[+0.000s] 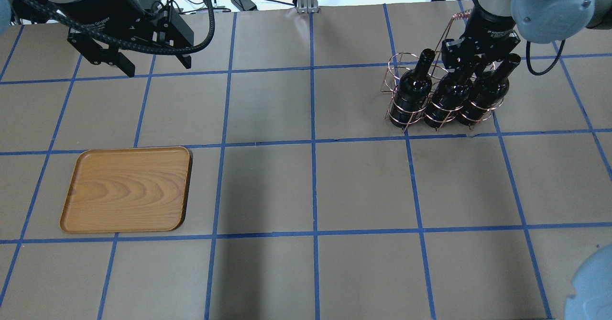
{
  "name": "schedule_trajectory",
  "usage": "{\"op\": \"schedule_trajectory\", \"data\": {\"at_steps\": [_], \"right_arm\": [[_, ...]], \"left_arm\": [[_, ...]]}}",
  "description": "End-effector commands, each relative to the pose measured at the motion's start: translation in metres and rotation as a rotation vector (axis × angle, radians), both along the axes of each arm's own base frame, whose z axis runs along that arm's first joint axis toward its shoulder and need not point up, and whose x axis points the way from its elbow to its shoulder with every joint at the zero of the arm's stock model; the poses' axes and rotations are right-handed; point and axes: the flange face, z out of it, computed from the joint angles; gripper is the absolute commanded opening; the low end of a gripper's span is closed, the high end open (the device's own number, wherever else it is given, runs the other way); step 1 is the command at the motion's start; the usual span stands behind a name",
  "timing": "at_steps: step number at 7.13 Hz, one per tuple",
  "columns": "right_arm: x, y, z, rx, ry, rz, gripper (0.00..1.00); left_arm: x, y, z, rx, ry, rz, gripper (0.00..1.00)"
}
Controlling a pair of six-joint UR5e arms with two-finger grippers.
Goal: Take wine from basket and place on tray
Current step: 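Close the right gripper on the middle bottle's neck, then lift the bottle out of the rack with the right gripper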
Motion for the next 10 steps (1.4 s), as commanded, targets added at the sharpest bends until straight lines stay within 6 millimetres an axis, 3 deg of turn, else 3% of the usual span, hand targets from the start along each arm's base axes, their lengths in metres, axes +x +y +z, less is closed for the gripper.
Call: {"op": "schedule_trajectory", "data": {"at_steps": [1, 4, 5, 7, 8, 9, 10], "right_arm": [[0.000, 0.000, 0.001, 0.003, 0.003, 0.006, 0.33], [0.001, 0.008, 0.025, -0.021, 0.003, 0.007, 0.18], [0.001, 0.012, 0.047, -0.040, 0.001, 0.005, 0.19], [0.008, 0.039, 0.143, -0.034, -0.024, 0.003, 0.19], [0.014, 0.062, 0.175, -0.034, -0.029, -0.003, 0.19], [0.023, 0.088, 0.195, -0.026, -0.030, -0.040, 0.19], [0.057, 0.113, 0.202, 0.016, -0.061, -0.123, 0.19]], "left_arm": [[0.000, 0.000, 0.000, 0.000, 0.000, 0.000, 1.00], [0.000, 0.000, 0.000, 0.000, 0.000, 0.000, 1.00], [0.000, 0.000, 0.000, 0.000, 0.000, 0.000, 1.00], [0.000, 0.000, 0.000, 0.001, 0.000, 0.000, 1.00], [0.000, 0.000, 0.000, 0.000, 0.000, 0.000, 1.00], [0.001, -0.001, 0.000, -0.001, 0.000, 0.000, 1.00], [0.002, -0.001, -0.001, 0.001, 0.000, 0.003, 1.00]]}}
